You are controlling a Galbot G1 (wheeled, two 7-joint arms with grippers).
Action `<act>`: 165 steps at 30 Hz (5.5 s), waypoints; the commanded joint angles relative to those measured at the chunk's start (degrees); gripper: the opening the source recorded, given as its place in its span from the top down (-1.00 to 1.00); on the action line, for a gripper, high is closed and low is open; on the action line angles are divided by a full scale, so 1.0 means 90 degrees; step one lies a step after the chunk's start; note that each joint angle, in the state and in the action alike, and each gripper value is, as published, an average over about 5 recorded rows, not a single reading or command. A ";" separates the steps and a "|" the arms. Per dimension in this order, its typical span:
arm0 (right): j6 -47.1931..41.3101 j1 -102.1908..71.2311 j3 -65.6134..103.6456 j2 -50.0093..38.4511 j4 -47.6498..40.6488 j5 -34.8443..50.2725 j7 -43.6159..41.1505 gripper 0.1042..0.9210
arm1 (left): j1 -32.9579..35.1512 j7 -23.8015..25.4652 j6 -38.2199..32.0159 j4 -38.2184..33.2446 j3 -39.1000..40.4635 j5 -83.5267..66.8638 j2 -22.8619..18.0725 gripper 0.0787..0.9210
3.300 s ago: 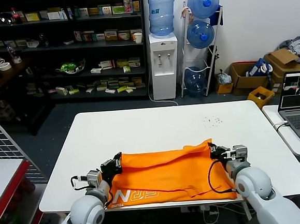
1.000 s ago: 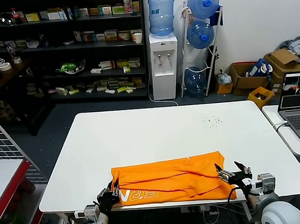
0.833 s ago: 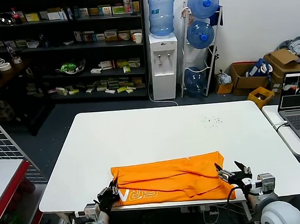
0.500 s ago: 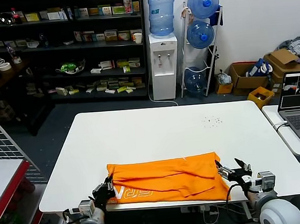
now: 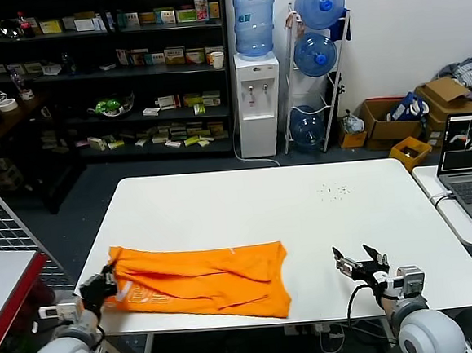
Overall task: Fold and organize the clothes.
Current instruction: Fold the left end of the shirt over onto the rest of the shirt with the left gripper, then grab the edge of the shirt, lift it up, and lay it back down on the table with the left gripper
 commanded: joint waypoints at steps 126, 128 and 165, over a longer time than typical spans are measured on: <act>0.0007 0.0102 -0.0322 0.0653 -0.0258 -0.0333 0.0192 -0.76 | -0.0140 -0.0115 0.0893 -0.1658 0.0390 -0.0544 -0.1002 0.95; 0.0017 0.0108 -0.0324 0.0655 -0.0270 -0.0334 0.0189 -0.76 | -0.0027 -0.0261 0.0961 -0.2017 0.0331 -0.0312 -0.0953 0.95; 0.0131 0.0018 -0.0186 0.0681 -0.0159 -0.0338 0.0168 -0.76 | 0.0071 -0.0324 0.0577 -0.0725 -0.0929 -0.0508 0.1214 0.95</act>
